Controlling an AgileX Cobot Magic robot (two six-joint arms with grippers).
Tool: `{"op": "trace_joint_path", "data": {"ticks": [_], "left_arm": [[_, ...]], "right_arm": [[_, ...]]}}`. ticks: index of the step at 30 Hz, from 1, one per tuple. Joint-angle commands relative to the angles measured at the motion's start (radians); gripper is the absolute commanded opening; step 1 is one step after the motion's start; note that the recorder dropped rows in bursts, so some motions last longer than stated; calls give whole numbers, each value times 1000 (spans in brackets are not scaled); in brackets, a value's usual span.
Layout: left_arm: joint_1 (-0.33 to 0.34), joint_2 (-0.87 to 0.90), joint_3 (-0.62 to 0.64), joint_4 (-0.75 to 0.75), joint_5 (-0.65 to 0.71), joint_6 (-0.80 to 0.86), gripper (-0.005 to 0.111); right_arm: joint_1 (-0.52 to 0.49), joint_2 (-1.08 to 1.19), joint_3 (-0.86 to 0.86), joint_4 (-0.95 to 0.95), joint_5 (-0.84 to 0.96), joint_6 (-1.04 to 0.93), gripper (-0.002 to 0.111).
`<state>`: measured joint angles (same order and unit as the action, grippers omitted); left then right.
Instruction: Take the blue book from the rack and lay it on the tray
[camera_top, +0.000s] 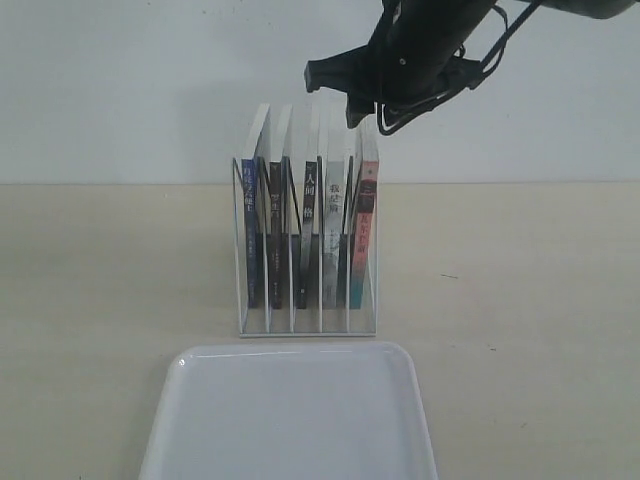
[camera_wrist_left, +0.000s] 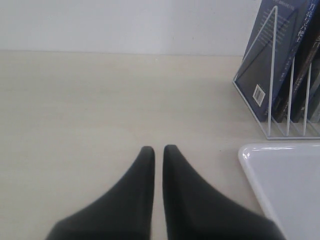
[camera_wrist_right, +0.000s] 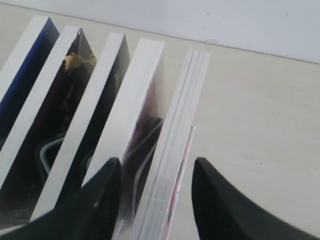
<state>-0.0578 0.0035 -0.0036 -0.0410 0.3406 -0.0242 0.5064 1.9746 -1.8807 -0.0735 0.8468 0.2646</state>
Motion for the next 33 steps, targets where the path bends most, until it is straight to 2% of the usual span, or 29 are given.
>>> {"op": "trace_joint_path", "data": {"ticks": [1,20,22,25,27,33], "left_arm": [[4,-4,4,1,-4,-9,6],[4,-4,4,1,-4,-9,6],[4,-4,4,1,-4,-9,6],[4,-4,4,1,-4,-9,6],[4,-4,4,1,-4,-9,6],[4,-4,4,1,-4,-9,6]], "right_arm": [[-8,-9,-5,-13,-2,8,43],[-8,59,-5,-13,25,10,43],[-8,60,-5,-13,34,10,38],[-8,60,-5,-13,52,10,10],[-8,60,-5,-13,54,10,2],[-8,21,-5,-13,31,61,1]]}}
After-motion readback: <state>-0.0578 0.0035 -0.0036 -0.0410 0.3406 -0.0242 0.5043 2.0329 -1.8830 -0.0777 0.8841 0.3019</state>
